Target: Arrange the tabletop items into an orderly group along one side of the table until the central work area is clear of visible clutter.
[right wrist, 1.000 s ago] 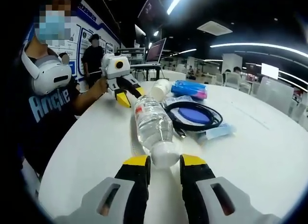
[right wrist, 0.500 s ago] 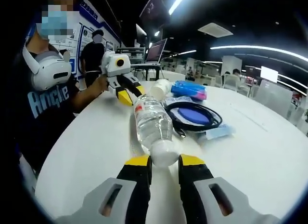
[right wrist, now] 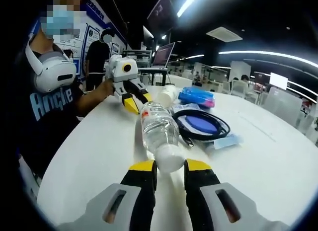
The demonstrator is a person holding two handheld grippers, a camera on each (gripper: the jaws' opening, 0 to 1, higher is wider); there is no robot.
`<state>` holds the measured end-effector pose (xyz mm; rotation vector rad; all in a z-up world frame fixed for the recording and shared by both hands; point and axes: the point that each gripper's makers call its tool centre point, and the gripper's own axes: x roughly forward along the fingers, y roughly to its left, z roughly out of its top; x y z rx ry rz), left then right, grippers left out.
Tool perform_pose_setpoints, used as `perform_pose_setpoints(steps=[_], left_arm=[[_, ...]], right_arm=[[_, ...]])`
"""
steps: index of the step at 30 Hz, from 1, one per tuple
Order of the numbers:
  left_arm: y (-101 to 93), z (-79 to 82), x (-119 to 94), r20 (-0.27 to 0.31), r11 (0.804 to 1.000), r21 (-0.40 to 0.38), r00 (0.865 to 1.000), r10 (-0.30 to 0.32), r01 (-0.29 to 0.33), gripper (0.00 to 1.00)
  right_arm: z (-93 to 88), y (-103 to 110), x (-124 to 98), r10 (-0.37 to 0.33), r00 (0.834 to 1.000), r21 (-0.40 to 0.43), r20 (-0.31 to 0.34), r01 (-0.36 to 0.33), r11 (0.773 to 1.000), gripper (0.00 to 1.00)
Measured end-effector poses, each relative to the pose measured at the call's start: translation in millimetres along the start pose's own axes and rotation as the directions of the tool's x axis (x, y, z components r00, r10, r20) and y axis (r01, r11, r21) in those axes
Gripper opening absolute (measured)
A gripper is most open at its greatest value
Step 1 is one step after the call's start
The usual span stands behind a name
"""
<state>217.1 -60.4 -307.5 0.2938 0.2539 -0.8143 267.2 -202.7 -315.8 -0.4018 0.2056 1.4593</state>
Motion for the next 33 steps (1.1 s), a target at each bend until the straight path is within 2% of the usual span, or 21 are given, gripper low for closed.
perform_pose_setpoints(steps=[15,33], left_arm=[[1.7,-3.7,-1.6,-0.015,1.0,-0.004,1.0,0.004,-0.005,0.2],[-8.1,-8.1,0.1,-0.023,1.0,-0.013,1.0,0.0,0.0,0.2]], right_arm=[[21.8,11.2,-4.5,-0.003,0.999,-0.053,0.042,0.005,0.999,0.18],[42.8,22.2,-5.3,0.012,0.995,-0.078,0.098,-0.005,0.997,0.18]])
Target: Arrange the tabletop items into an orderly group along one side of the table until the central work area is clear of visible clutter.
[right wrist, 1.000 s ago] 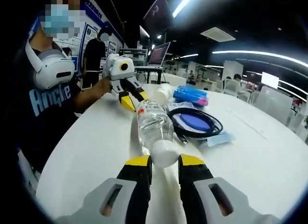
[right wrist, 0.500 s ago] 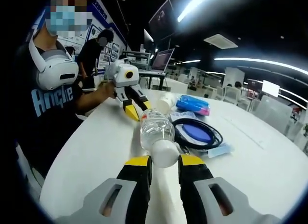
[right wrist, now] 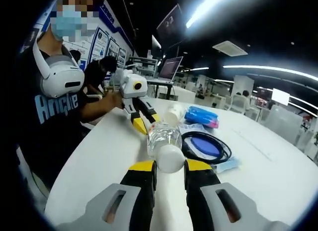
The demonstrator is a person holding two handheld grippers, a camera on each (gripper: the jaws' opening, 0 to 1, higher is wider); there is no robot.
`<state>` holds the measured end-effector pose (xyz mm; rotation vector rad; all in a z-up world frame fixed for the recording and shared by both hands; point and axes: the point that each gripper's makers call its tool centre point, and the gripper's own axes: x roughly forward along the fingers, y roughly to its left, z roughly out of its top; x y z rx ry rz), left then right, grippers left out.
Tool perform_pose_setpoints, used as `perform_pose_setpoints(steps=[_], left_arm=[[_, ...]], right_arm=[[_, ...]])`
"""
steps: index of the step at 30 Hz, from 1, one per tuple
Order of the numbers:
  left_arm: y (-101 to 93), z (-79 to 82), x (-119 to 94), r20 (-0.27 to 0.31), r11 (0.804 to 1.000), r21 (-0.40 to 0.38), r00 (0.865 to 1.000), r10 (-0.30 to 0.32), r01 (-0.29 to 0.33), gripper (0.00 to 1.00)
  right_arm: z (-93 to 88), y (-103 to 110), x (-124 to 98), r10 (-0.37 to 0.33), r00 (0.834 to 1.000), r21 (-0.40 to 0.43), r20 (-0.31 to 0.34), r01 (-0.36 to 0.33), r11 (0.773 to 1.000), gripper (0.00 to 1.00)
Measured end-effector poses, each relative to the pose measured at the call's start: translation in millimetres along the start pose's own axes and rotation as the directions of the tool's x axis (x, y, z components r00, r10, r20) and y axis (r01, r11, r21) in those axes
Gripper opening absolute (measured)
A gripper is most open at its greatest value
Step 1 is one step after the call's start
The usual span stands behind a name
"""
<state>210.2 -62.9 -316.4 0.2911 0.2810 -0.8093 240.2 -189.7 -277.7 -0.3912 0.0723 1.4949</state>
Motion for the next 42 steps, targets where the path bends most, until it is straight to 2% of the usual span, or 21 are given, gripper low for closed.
perform_pose_setpoints(steps=[4,20,31,42], left_arm=[[-0.5,-0.9,-0.1,0.002,1.0,-0.008,1.0,-0.001,0.001,0.2],[1.6,-9.4,-0.2,-0.017,1.0,-0.027,1.0,-0.012,0.011,0.21],[3.0,-13.0,-2.2,-0.025,1.0,-0.017,1.0,-0.015,0.015,0.23],[13.5,-10.1,-13.3,-0.007,1.0,-0.002,1.0,0.021,-0.021,0.23]], right_arm=[[3.1,-0.2,-0.4,-0.001,1.0,-0.001,0.011,0.001,1.0,0.18],[33.4,5.5,2.5,0.011,0.997,-0.028,0.075,-0.009,1.0,0.18],[41.7,9.4,7.0,0.013,0.998,-0.058,0.055,-0.01,0.998,0.18],[52.0,11.6,11.5,0.019,0.999,-0.083,0.038,-0.016,0.996,0.17]])
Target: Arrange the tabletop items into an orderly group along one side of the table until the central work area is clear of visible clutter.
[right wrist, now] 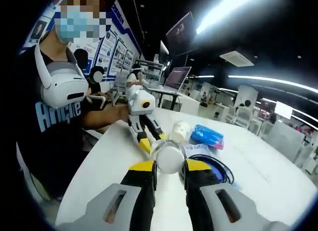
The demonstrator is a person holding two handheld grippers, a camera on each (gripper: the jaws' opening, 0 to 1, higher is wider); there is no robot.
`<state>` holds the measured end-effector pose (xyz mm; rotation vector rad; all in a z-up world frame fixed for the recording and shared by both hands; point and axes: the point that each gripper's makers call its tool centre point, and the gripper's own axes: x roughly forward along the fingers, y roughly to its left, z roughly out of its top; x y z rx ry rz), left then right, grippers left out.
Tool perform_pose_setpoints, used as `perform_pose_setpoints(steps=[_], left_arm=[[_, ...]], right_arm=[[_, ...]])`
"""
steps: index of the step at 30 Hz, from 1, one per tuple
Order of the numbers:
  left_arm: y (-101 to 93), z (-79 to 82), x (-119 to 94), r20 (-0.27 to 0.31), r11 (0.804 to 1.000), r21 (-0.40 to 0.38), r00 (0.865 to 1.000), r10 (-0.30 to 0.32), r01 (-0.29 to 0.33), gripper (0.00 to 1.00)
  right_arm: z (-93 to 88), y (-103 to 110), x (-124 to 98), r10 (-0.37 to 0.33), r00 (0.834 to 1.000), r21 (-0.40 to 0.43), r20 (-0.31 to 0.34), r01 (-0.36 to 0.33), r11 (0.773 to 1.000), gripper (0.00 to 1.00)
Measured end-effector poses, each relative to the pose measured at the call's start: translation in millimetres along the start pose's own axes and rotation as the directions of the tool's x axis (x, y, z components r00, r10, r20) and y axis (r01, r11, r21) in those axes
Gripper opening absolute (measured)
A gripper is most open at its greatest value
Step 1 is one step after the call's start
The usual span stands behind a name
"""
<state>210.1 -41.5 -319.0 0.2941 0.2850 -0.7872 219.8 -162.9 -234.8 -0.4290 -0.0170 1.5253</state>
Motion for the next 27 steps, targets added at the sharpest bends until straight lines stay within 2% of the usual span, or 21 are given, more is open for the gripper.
perform_pose_setpoints(steps=[7,14,19,27], left_arm=[[3.9,8.0,-9.5,0.033,1.0,0.005,0.999,0.017,-0.017,0.25],[10.6,8.8,-12.4,0.039,1.0,0.014,0.999,0.02,-0.02,0.25],[9.5,16.5,-14.3,0.083,1.0,0.005,0.997,-0.003,0.003,0.25],[10.0,15.3,-14.7,0.083,1.0,0.008,0.997,0.0,0.0,0.25]], right_arm=[[7.6,0.7,3.6,0.005,1.0,-0.011,0.0,-0.005,1.0,0.17],[11.1,1.2,6.0,0.007,1.0,-0.015,-0.004,-0.007,1.0,0.17],[17.7,4.7,13.0,0.015,1.0,-0.022,-0.011,-0.015,1.0,0.18],[27.4,4.5,23.0,0.03,1.0,-0.03,-0.002,-0.03,0.999,0.18]])
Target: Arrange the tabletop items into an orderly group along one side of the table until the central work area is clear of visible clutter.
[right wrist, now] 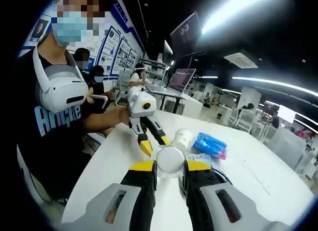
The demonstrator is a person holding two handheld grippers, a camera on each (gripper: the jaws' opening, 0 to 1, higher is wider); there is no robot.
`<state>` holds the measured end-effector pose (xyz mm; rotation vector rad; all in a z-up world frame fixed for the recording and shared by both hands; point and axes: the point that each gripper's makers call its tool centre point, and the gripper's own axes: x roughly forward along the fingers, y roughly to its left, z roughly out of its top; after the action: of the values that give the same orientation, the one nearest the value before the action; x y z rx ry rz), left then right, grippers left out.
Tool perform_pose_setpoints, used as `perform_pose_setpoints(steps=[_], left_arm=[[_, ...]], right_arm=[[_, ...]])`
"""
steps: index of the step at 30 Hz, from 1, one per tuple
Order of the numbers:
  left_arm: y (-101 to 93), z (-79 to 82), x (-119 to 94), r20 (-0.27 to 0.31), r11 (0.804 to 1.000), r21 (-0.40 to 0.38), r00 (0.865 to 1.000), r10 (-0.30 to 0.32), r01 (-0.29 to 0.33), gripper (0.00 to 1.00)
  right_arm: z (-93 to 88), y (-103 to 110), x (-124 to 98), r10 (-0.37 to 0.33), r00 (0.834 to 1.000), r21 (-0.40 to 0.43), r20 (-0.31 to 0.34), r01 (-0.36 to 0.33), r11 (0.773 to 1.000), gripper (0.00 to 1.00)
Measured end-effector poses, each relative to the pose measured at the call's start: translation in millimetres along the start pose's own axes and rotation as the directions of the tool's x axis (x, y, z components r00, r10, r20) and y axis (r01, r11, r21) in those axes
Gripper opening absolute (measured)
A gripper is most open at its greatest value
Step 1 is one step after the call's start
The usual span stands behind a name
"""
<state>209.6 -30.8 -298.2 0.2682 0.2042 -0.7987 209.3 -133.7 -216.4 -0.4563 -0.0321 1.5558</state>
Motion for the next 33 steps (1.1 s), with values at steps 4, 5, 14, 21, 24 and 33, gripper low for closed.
perform_pose_setpoints(steps=[4,5,14,21,24,33], left_arm=[[3.6,-0.3,-3.0,0.004,1.0,0.001,1.0,0.007,-0.007,0.25],[3.7,0.1,-3.5,0.007,1.0,-0.001,1.0,0.008,-0.008,0.25],[4.3,0.2,-5.1,0.022,1.0,-0.014,1.0,0.0,0.0,0.25],[5.5,-1.4,-6.5,0.012,1.0,-0.008,1.0,0.006,-0.006,0.25],[6.4,-2.4,-6.9,0.005,1.0,-0.004,1.0,0.01,-0.01,0.25],[10.1,-5.5,-8.4,-0.007,1.0,0.0,1.0,0.029,-0.029,0.25]], right_arm=[[2.1,-0.6,4.7,0.007,1.0,-0.012,-0.006,-0.007,1.0,0.18],[2.6,-0.8,5.8,0.009,1.0,-0.013,-0.006,-0.009,1.0,0.18],[8.8,-0.4,10.4,0.023,1.0,-0.02,-0.009,-0.023,1.0,0.18],[16.1,-0.9,17.5,0.034,0.999,-0.017,-0.029,-0.034,0.999,0.18],[20.1,-4.3,21.3,0.038,0.998,-0.008,-0.043,-0.038,0.999,0.18],[32.9,-5.2,36.3,0.059,0.996,-0.025,-0.065,-0.061,0.998,0.18]])
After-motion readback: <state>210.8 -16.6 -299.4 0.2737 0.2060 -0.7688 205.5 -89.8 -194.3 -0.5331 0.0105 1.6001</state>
